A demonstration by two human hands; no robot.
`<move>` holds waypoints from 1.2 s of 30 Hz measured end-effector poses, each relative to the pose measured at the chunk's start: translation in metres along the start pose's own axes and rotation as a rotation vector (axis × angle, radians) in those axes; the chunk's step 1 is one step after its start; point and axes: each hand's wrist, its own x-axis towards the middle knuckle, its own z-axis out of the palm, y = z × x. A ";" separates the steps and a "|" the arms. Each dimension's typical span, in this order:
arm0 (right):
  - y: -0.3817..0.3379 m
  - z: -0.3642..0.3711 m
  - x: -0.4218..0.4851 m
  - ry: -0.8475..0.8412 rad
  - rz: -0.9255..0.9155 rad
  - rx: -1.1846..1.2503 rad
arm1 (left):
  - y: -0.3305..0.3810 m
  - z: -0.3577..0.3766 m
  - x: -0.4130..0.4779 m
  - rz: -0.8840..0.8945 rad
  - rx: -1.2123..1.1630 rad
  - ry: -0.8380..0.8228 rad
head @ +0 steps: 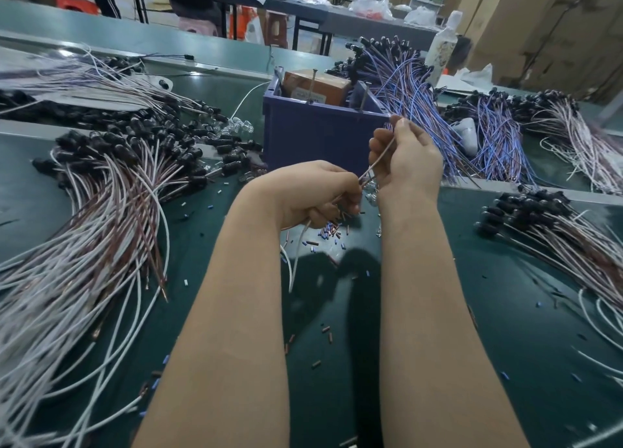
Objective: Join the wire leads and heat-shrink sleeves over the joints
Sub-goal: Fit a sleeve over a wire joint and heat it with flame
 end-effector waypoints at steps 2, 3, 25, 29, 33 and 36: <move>0.000 0.000 0.000 0.018 -0.005 0.019 | -0.001 0.000 0.001 -0.009 0.006 0.004; 0.000 -0.001 -0.001 0.030 -0.006 0.036 | -0.002 0.000 0.001 -0.014 0.013 0.009; 0.010 0.008 -0.005 -0.437 0.041 -0.420 | 0.004 -0.003 0.004 0.146 -0.217 0.348; 0.015 0.007 -0.003 -0.357 -0.080 -0.549 | 0.007 -0.004 0.008 0.160 0.312 0.531; 0.016 0.007 -0.003 -0.290 -0.081 -0.562 | 0.013 -0.003 0.006 0.083 0.495 0.506; 0.017 0.006 -0.002 -0.276 -0.042 -0.547 | 0.013 -0.003 0.010 0.026 0.501 0.523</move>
